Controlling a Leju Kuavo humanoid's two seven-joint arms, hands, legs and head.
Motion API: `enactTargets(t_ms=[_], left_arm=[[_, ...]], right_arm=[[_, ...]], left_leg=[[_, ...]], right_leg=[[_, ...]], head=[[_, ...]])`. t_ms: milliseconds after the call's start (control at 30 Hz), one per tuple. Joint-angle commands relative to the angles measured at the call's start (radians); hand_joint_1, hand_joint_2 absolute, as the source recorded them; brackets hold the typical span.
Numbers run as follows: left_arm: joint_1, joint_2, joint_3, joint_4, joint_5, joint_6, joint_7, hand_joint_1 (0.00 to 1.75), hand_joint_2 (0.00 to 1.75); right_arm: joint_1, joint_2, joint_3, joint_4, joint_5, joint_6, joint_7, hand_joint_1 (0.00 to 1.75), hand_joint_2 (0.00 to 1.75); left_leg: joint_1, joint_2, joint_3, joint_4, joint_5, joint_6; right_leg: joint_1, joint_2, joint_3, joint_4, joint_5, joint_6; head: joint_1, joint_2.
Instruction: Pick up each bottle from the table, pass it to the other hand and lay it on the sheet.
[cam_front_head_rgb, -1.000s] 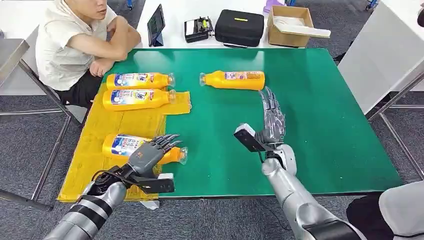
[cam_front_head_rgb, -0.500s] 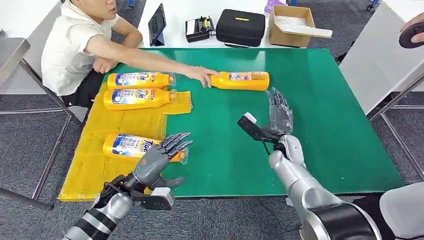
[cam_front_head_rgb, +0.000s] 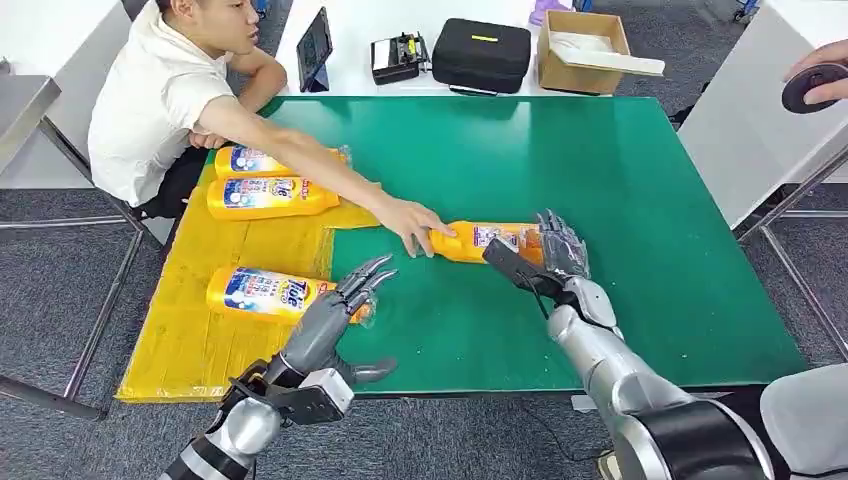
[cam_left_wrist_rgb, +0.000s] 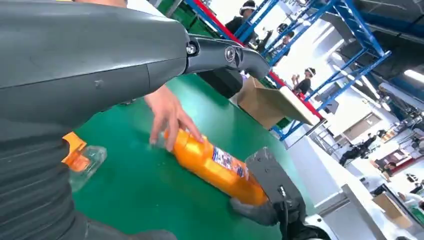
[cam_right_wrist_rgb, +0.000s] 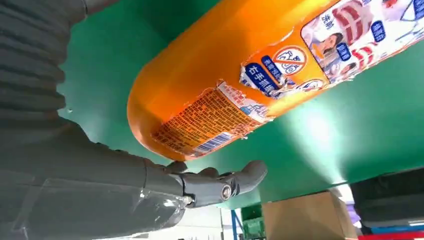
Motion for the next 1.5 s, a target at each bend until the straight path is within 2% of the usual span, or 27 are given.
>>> enactTargets(t_ms=[33,600,767,833,900,1033,1067,1100,1233,1300,1333,1367,1400,1500], left_arm=[[-0.014,-0.007,0.008,0.026,-0.004,0.003,0.005,0.00,1.75],[-0.032,-0.017,-0.019,0.054,-0.009,-0.001,-0.017,0.00,1.75],[-0.069,-0.032,-0.043,0.093,0.011,-0.016,-0.035,0.00,1.75],[-0.068,-0.033,-0.044,0.092,0.017,-0.017,-0.036,0.00,1.75],[-0.066,-0.034,-0.045,0.093,0.021,-0.017,-0.037,0.00,1.75],[-0.070,-0.038,-0.051,0.103,0.028,-0.017,-0.042,0.00,1.75],[-0.074,-0.038,-0.055,0.108,0.034,-0.016,-0.046,0.00,1.75],[-0.079,-0.038,-0.059,0.113,0.037,-0.011,-0.052,0.00,1.75],[-0.084,-0.029,-0.065,0.118,0.053,-0.013,-0.059,0.00,1.75],[-0.075,-0.027,-0.059,0.114,0.076,-0.021,-0.071,0.00,1.75],[-0.072,-0.028,-0.054,0.115,0.086,-0.023,-0.072,0.00,1.75],[-0.060,-0.042,-0.032,0.113,0.134,-0.042,-0.069,0.00,1.75],[-0.056,-0.045,-0.030,0.109,0.139,-0.042,-0.068,0.00,1.75],[-0.055,-0.047,-0.032,0.107,0.140,-0.042,-0.068,0.00,1.75]], right_arm=[[-0.043,0.007,0.010,0.081,0.001,0.018,0.005,0.00,1.75],[-0.044,0.022,0.033,0.098,0.050,0.051,0.063,0.00,1.75],[-0.084,0.025,0.121,0.130,0.175,0.030,0.114,0.00,1.75],[-0.099,0.028,0.159,0.136,0.223,0.046,0.139,0.00,1.75],[-0.103,0.036,0.140,0.142,0.204,0.096,0.138,0.00,1.75],[-0.092,0.035,0.114,0.148,0.180,0.159,0.132,0.02,1.75],[-0.087,0.033,0.115,0.153,0.179,0.220,0.128,1.41,1.75],[-0.080,0.032,0.107,0.158,0.170,0.260,0.127,1.75,1.75],[-0.059,0.018,0.094,0.169,0.155,0.435,0.126,1.75,1.75],[-0.037,0.011,0.035,0.164,0.090,0.506,0.070,1.75,1.75],[-0.026,0.006,0.016,0.157,0.068,0.512,0.042,1.75,1.75],[-0.013,0.001,-0.054,0.155,-0.013,0.556,-0.036,1.75,1.75],[0.000,-0.007,-0.069,0.147,-0.033,0.561,-0.063,1.75,1.75],[0.004,-0.011,-0.069,0.147,-0.033,0.560,-0.067,1.75,1.75]], left_leg=[[0.000,0.002,0.003,0.000,-0.001,0.000],[0.001,0.003,0.003,0.000,-0.002,0.000],[0.000,0.002,0.003,0.001,-0.001,0.000],[0.000,0.003,0.003,0.001,-0.002,0.000],[0.001,0.006,0.006,0.002,-0.004,0.000],[0.000,0.001,0.003,0.000,-0.001,0.000],[0.001,0.002,0.005,0.000,-0.002,0.000],[0.000,0.000,0.003,0.000,-0.001,0.000],[0.001,0.000,0.007,0.000,-0.002,0.000],[0.002,0.000,0.008,-0.002,-0.001,0.000],[0.002,0.000,0.008,-0.002,-0.001,0.000],[0.001,-0.001,0.009,-0.002,-0.001,0.000],[0.002,-0.002,0.013,-0.003,-0.001,0.000],[0.002,-0.001,0.014,-0.002,-0.001,0.000]], right_leg=[[0.001,0.001,0.003,0.000,-0.001,-0.003],[0.001,0.001,0.003,0.000,-0.001,-0.003],[0.001,0.000,0.002,0.000,-0.001,-0.003],[0.001,0.001,0.003,0.001,-0.001,-0.004],[0.002,0.003,0.005,0.001,-0.002,-0.006],[0.001,0.000,0.003,0.000,-0.001,-0.002],[0.002,-0.001,0.005,0.000,-0.002,-0.004],[0.001,-0.001,0.003,-0.001,-0.001,-0.002],[0.002,-0.002,0.007,-0.001,-0.002,-0.005],[0.002,-0.003,0.009,-0.004,-0.001,-0.004],[0.002,-0.003,0.008,-0.004,-0.001,-0.003],[0.002,-0.003,0.009,-0.003,-0.001,-0.002],[0.003,-0.006,0.013,-0.006,-0.001,-0.006],[0.003,-0.004,0.013,-0.005,-0.001,-0.004]], head=[[0.000,0.000],[0.000,0.000],[0.000,0.000],[0.000,0.000],[0.000,0.000],[0.000,0.000],[0.000,0.000],[0.000,0.000],[0.000,0.000],[0.000,0.000],[0.000,0.000],[0.000,0.000],[0.000,0.000],[0.000,0.000]])
